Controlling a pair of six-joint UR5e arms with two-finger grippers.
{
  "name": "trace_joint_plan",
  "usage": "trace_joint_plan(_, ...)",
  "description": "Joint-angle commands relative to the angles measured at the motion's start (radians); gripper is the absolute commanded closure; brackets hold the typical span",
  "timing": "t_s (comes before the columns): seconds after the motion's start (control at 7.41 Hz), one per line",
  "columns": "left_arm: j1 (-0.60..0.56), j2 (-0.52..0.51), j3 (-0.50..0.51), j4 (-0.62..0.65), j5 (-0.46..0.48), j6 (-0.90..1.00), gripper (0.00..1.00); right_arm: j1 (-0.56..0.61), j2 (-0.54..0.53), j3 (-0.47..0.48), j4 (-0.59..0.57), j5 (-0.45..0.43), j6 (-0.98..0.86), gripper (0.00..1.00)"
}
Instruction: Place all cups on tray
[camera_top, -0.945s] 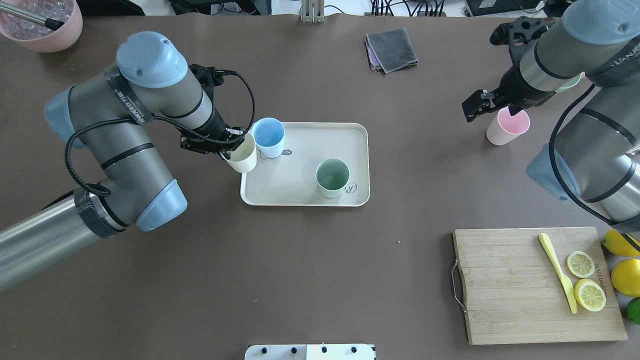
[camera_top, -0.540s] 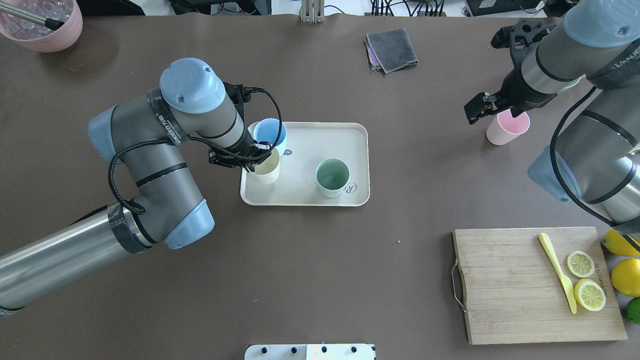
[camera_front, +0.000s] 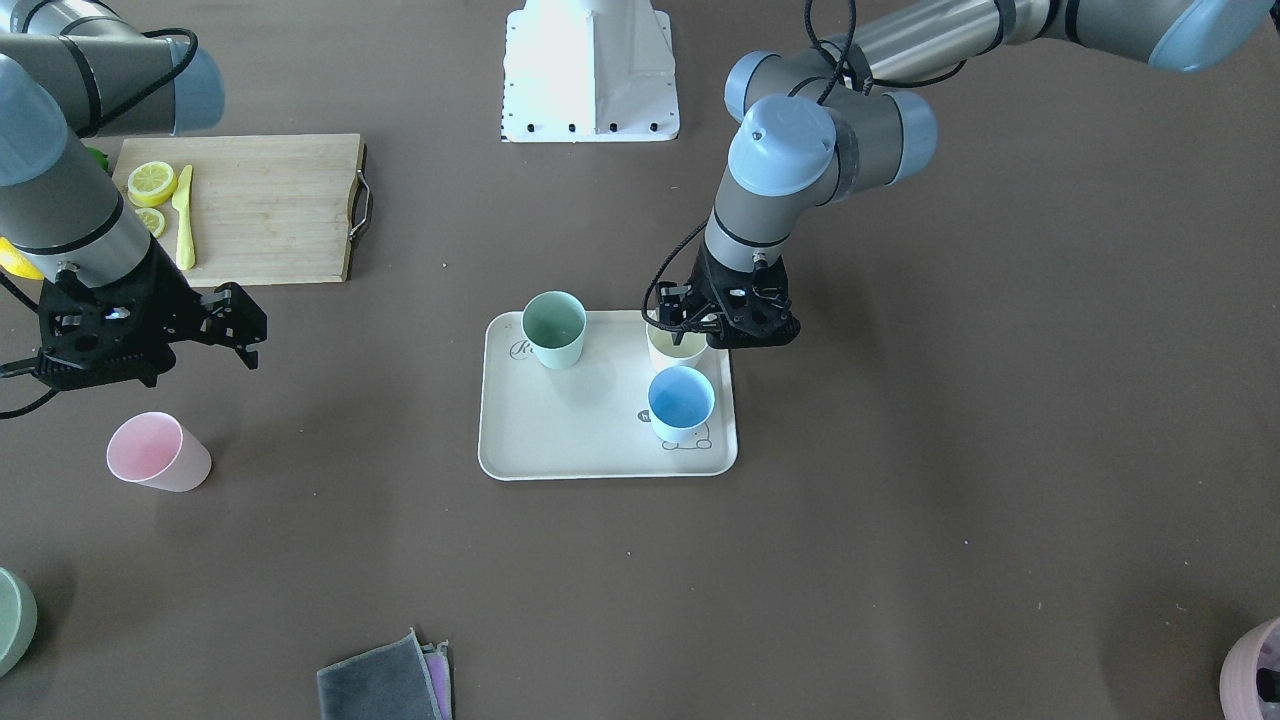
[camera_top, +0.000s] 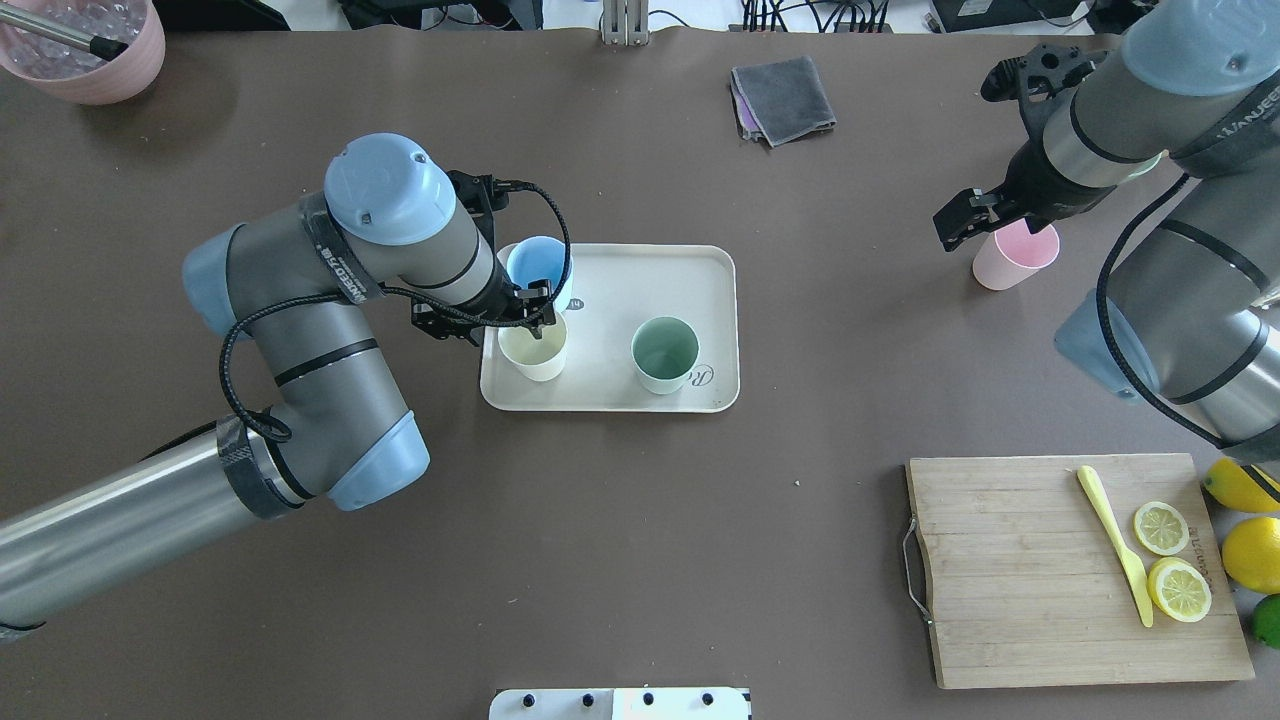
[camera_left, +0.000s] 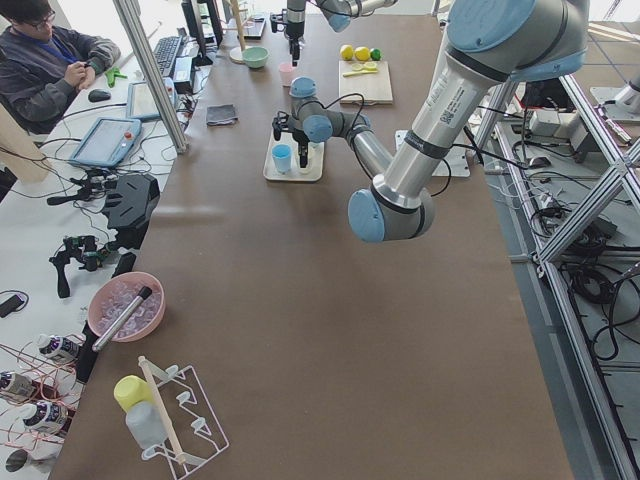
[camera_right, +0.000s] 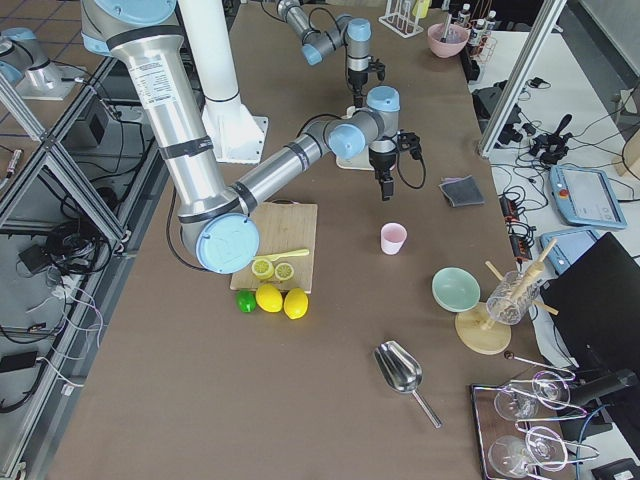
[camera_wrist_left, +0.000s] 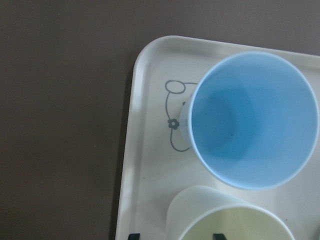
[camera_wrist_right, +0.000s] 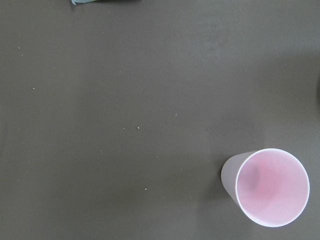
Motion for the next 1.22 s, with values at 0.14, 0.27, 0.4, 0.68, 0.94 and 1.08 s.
trace_joint_plan(0.14,-0.264,0.129,-0.208,0.220,-0.154,0.296,0.02,0.041,-0.006,-0.047,0.000,0.009,-0.052,0.02)
trace_joint_plan(0.27,-0.316,0.186,-0.224,0.259,-0.155,0.436,0.02,0.053,-0.014,-0.109,0.082,0.011,-0.055,0.05)
trace_joint_plan(0.4,-0.340,0.232,-0.224,0.254,-0.147,0.499,0.02,0.065,-0.029,-0.228,0.265,0.017,-0.055,0.06)
trace_joint_plan(0.68,-0.338,0.243,-0.218,0.254,-0.145,0.508,0.02,0.123,-0.031,-0.407,0.469,0.111,-0.110,0.07)
trace_joint_plan(0.94,-0.334,0.242,-0.215,0.254,-0.145,0.508,0.02,0.142,-0.034,-0.420,0.471,0.124,-0.130,0.09)
trace_joint_plan(1.08,-0.332,0.240,-0.215,0.254,-0.145,0.508,0.02,0.141,-0.039,-0.421,0.472,0.123,-0.123,0.11)
